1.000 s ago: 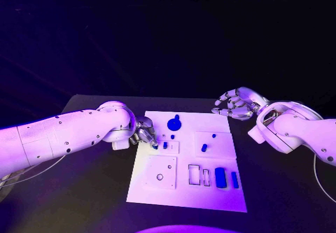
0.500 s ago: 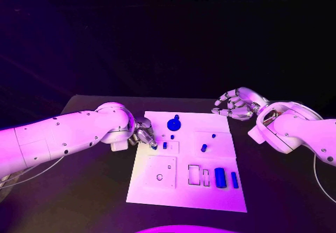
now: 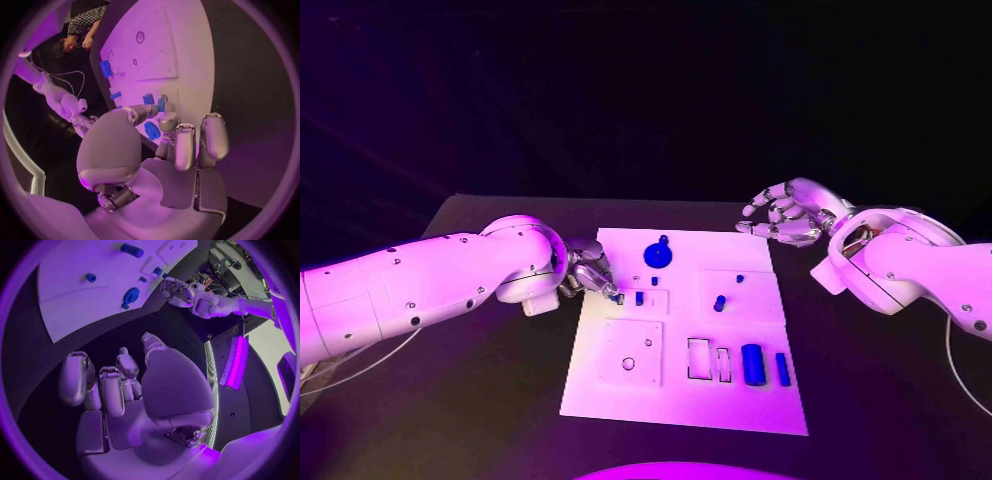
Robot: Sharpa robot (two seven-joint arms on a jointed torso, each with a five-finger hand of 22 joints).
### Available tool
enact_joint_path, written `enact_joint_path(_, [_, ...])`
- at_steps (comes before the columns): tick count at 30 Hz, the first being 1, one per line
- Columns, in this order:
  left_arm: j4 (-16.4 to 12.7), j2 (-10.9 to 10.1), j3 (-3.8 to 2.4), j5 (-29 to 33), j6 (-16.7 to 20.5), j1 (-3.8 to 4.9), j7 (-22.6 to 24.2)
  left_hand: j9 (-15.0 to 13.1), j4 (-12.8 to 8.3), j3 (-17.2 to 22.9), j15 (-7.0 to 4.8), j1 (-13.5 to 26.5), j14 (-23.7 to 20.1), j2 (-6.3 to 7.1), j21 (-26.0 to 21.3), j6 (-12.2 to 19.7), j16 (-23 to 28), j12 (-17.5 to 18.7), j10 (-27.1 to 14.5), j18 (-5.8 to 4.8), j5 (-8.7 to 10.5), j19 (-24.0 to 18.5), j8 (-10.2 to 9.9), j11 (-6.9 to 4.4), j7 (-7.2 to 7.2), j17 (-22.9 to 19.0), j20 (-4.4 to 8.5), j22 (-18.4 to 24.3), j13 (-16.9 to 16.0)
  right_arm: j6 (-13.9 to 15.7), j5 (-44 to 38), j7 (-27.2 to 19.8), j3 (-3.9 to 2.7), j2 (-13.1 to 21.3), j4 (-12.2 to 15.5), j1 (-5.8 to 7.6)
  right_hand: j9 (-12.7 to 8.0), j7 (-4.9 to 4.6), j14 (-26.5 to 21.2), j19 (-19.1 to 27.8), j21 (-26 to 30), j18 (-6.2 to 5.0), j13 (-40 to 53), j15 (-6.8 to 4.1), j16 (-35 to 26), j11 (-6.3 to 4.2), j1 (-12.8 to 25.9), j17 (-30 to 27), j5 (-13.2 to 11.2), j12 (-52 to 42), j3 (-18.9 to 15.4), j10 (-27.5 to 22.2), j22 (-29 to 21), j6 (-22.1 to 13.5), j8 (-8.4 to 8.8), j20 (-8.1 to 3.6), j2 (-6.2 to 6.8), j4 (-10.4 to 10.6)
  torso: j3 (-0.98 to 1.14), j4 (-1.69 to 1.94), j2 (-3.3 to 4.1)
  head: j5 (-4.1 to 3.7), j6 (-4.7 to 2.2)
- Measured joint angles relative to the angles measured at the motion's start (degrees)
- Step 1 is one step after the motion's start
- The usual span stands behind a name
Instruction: Assemble the parts on the task board
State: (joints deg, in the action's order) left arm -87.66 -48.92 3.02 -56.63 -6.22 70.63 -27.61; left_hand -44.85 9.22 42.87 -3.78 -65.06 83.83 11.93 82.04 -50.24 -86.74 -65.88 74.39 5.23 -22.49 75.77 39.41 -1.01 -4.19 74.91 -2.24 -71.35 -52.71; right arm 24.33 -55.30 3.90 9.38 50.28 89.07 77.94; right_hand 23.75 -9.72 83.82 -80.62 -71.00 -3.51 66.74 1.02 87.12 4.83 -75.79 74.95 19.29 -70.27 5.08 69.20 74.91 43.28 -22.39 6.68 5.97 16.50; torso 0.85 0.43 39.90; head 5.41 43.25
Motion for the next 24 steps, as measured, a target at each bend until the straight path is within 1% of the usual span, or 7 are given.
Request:
enact_joint_path(4, [-1.07, -0.60, 0.00, -0.08, 2.08, -0.65, 1.00, -0.01, 0.00, 0.00, -0.15, 0.05, 0.15, 0.05, 0.00, 0.00, 0.00, 0.00, 0.00, 0.00, 0.00, 0.00, 0.19, 0.00, 0.00, 0.00, 0.00, -0.17, -0.11, 0.00, 0.00, 0.00, 0.00, 0.07, 0.02, 0.00, 0.00, 0.00, 0.00, 0.00, 0.00, 0.00, 0.00, 0.00, 0.00, 0.00, 0.00, 0.00, 0.00, 0.00, 0.00, 0.00, 0.00, 0.00, -0.23, 0.00, 0.00, 0.00, -0.01, 0.03, 0.01, 0.00, 0.07])
enact_joint_path(9, [-1.31, -0.59, -0.05, -0.64, 3.37, -1.05, 1.91, -0.02, 0.00, 0.00, -0.21, 0.13, 0.21, 0.13, 0.00, 0.00, 0.00, 0.00, -0.01, 0.00, 0.00, 0.00, 0.19, 0.01, 0.00, 0.00, 0.00, -0.17, -0.11, 0.00, 0.00, 0.00, 0.00, 0.12, 0.02, 0.00, 0.00, 0.00, 0.00, 0.00, 0.00, -0.01, 0.00, 0.00, 0.00, 0.00, 0.00, -0.01, 0.00, 0.00, 0.00, 0.00, 0.00, 0.00, -0.23, 0.00, 0.00, 0.00, -0.01, 0.03, 0.02, 0.06, 0.17])
enact_joint_path(17, [0.00, 0.31, -0.06, -1.67, 3.65, -1.57, 2.43, -0.21, 0.00, 0.00, -0.21, 0.17, 0.21, 0.17, 0.00, -0.01, 0.00, 0.00, 0.01, 0.00, 0.01, 0.00, 0.19, 0.00, 0.01, 0.00, 0.00, -0.17, -0.11, 0.00, 0.00, 0.00, 0.00, 0.13, 0.04, 0.00, 0.00, 0.00, 0.00, 0.00, 0.00, 0.00, -0.01, 0.00, 0.00, 0.00, 0.00, -0.01, 0.00, 0.00, 0.00, 0.00, 0.04, 0.00, -0.23, 0.00, 0.00, 0.00, -0.02, 0.01, 0.02, 0.11, 0.30])
enact_joint_path(24, [0.67, 0.83, -0.06, -2.70, 3.46, -1.68, 2.49, -0.21, 0.00, 0.00, -0.21, 0.10, 0.22, 0.10, 0.00, -0.02, 0.00, 0.00, 0.19, 0.00, 0.02, -0.01, 0.19, -0.19, 0.01, 0.00, 0.00, -0.16, -0.06, -0.01, 0.00, 0.01, 0.00, 0.12, 0.04, 0.00, 0.01, 0.00, 0.00, 0.00, 0.00, 0.00, -0.01, 0.00, 0.00, 0.00, 0.00, -0.02, 0.00, 0.00, 0.00, 0.00, 0.04, 0.00, -0.22, 0.00, 0.00, 0.00, 0.02, -0.04, 0.02, 0.17, 0.40])
